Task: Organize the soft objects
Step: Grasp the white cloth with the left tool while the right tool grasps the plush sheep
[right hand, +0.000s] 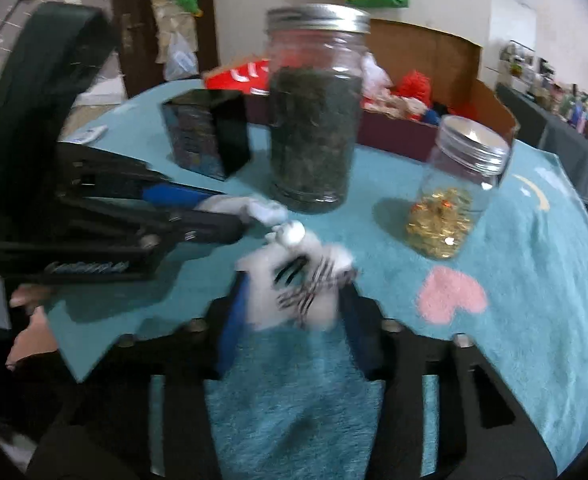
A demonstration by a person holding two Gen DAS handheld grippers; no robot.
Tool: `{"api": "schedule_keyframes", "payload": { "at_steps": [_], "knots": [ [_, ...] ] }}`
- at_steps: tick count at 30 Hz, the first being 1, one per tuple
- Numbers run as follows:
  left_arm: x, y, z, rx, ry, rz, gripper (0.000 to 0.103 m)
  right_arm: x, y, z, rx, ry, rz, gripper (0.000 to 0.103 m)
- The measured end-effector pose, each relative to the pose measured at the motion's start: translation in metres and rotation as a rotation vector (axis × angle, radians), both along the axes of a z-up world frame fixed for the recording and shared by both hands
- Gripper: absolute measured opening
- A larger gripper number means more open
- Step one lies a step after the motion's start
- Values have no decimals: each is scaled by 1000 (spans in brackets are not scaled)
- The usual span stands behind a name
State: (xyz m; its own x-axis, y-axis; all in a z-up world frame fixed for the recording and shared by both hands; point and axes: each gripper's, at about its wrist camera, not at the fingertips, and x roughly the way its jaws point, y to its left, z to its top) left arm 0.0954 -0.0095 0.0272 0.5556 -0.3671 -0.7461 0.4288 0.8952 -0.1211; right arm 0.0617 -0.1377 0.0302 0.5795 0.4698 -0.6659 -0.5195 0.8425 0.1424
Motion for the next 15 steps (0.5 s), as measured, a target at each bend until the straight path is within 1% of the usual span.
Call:
{"api": "schedule_keyframes", "payload": {
  "at_steps": [3,6,8,11,15],
  "knots": [
    [1,5,3,-50,18,-10,16,-1,-4,3,27,-5,-7,36],
    [-1,7,6,-35,1,9,16,1,-11,7,62,-2,-20,36],
    [-2,11,7,-45,6,17,16,3,-17,10,75,-2,-36,36],
    [-5,20,7,-36,4,40,16,2,-24,11,70,0,-57,36],
    [-9,36,10,-20,-1,79,16,2,-35,9,65,25,-83,36]
  ]
}}
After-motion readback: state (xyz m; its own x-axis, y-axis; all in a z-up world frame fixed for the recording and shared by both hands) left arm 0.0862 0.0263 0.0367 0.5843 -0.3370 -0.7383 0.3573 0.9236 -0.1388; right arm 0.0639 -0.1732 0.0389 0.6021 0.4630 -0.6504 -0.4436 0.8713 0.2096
